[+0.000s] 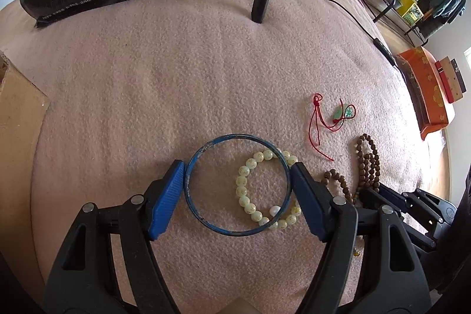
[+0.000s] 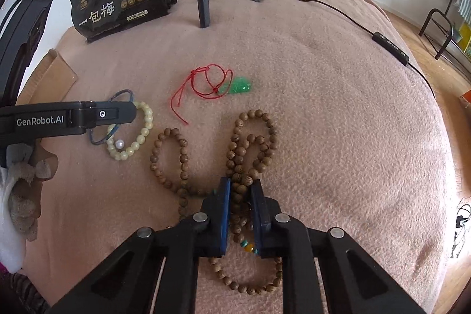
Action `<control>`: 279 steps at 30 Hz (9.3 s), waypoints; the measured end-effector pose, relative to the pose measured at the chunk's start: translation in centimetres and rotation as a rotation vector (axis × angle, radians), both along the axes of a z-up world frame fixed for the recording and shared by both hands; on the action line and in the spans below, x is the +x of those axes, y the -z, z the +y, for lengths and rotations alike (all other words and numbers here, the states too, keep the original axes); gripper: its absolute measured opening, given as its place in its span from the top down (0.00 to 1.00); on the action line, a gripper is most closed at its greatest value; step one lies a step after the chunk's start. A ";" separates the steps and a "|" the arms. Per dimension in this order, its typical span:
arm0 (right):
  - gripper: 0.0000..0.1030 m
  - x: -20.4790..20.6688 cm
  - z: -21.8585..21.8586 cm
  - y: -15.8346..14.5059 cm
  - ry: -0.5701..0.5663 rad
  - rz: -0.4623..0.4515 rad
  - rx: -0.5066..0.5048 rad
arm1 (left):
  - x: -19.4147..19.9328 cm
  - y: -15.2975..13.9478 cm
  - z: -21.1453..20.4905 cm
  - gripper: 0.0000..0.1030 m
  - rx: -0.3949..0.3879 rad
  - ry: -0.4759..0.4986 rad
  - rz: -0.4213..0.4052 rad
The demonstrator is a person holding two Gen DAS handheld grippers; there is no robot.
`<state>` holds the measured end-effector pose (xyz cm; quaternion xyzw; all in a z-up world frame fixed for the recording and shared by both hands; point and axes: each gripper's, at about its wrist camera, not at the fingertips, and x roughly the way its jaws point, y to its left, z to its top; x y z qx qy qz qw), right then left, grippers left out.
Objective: Organize jewelry
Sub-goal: 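Lift the bangle and bead strand and carry both toward the cardboard box, then lower bangle and bead strand into the box and open both grippers, then move the left gripper to the cream bead bracelet while the right gripper approaches the pearl earring, then close the left gripper on the cream bracelet while the right gripper grasps the pearl earring, then carry bracelet and earring into the cardboard box and open both grippers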
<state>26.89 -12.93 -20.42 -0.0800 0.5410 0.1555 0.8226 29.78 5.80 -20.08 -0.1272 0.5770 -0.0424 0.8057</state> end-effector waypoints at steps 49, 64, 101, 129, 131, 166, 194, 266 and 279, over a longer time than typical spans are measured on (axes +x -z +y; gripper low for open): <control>0.89 -8.5 5.6 -23.7 -0.080 -0.429 0.122 | -13.7 -15.6 11.9 0.27 0.094 -0.139 -0.350; 0.89 -8.4 15.3 -28.7 -0.207 -0.490 0.175 | -17.0 -15.1 20.6 0.27 0.138 -0.269 -0.332; 0.89 -1.6 34.7 -20.3 -0.381 -0.329 0.199 | -17.1 -8.8 25.4 0.27 0.134 -0.264 -0.197; 0.25 -2.1 31.0 -18.7 -0.314 -0.294 0.236 | -16.4 -8.3 25.4 0.27 0.083 -0.280 -0.158; 0.25 -2.2 30.2 -19.1 -0.305 -0.302 0.238 | -16.5 -8.7 25.2 0.27 0.086 -0.285 -0.170; 0.13 -4.7 5.7 -19.9 -0.020 -0.368 0.181 | -13.9 -12.5 11.2 0.27 0.139 -0.080 -0.355; 0.28 -8.8 0.0 -7.1 -0.186 -0.136 0.171 | -3.9 -4.2 1.3 0.36 0.034 0.016 -0.163; 0.95 -10.9 5.3 -4.4 -0.325 -0.113 0.044 | -4.4 -7.5 2.0 0.95 -0.052 -0.037 -0.246; 0.95 -11.8 6.8 -8.1 -0.294 -0.182 0.102 | -7.0 -11.2 6.1 0.95 -0.057 -0.099 -0.322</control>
